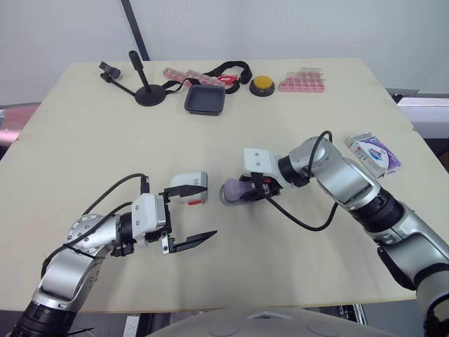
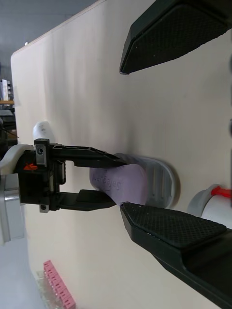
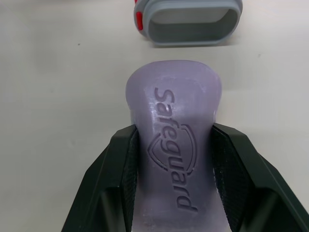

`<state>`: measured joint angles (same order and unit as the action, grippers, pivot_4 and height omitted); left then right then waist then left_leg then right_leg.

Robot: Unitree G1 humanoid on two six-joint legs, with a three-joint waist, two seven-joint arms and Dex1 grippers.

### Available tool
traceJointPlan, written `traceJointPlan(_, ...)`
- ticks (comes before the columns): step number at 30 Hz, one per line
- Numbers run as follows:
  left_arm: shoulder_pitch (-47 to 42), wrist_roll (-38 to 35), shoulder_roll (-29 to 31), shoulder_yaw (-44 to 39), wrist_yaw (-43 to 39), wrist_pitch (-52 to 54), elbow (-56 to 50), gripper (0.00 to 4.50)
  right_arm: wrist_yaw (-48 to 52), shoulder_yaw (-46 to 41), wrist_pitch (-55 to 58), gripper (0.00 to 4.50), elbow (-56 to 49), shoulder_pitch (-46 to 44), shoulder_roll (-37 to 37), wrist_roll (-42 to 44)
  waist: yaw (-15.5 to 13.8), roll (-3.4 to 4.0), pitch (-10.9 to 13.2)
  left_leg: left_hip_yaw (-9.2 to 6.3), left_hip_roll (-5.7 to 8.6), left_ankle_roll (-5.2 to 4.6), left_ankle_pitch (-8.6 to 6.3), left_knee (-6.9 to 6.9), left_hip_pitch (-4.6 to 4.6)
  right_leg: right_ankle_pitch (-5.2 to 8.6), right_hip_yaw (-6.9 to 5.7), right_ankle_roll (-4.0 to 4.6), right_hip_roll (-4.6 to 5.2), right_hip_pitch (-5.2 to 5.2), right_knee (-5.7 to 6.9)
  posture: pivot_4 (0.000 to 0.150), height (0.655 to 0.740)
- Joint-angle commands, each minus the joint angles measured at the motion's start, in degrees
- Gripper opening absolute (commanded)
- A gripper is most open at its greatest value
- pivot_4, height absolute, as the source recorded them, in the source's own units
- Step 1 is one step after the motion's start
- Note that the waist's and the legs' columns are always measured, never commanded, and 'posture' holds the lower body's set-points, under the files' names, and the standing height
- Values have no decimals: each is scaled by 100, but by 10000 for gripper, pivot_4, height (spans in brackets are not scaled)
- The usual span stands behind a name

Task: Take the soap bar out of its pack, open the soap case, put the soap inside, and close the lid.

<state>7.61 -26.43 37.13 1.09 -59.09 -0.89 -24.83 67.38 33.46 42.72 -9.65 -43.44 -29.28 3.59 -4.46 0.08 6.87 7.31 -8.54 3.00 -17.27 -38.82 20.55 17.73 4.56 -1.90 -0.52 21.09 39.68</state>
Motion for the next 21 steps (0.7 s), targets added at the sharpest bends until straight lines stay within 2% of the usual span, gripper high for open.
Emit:
traceJointPlan(1, -76, -81, 91, -136, 101, 172, -251, 45000, -27, 27, -219, 17122, 108, -194, 71, -72, -4, 0, 0, 0, 0, 0, 0, 0, 0, 0, -1, 0, 0, 1, 3, 1500, 7400)
traceJointPlan(9, -203, 82, 28, -55, 303, 290, -184, 45000, 133, 193, -418, 17122, 456, -286, 84, -168, -3, 0, 0, 4, 6, 1, 0, -2, -1, 0, 6, 0, -3, 4, 12, 1500, 7400)
traceJointPlan(11, -219, 109, 13, -44, 327, 278, -165, 45000, 153, 182, -359, 27502, 490, -281, 96, -167, -2, 0, 0, 4, 6, 1, 0, -2, -1, 0, 6, 0, -4, 4, 12, 1500, 7400)
traceJointPlan(16, -145, 99, 23, -112, 213, 164, -94, 45000, 201, 43, -527, 43946, 505, -332, 65, -158, -2, 0, 0, 4, 5, 1, 0, -4, -1, 0, 7, 0, -3, 4, 12, 1500, 7400)
traceJointPlan(21, 18, 113, 137, -333, -186, -280, 461, 45000, 329, -215, -637, 44563, 206, -296, -186, -35, -10, 0, 0, 4, 5, 1, 1, -4, -3, 0, 7, 0, -4, 4, 13, 1500, 7400)
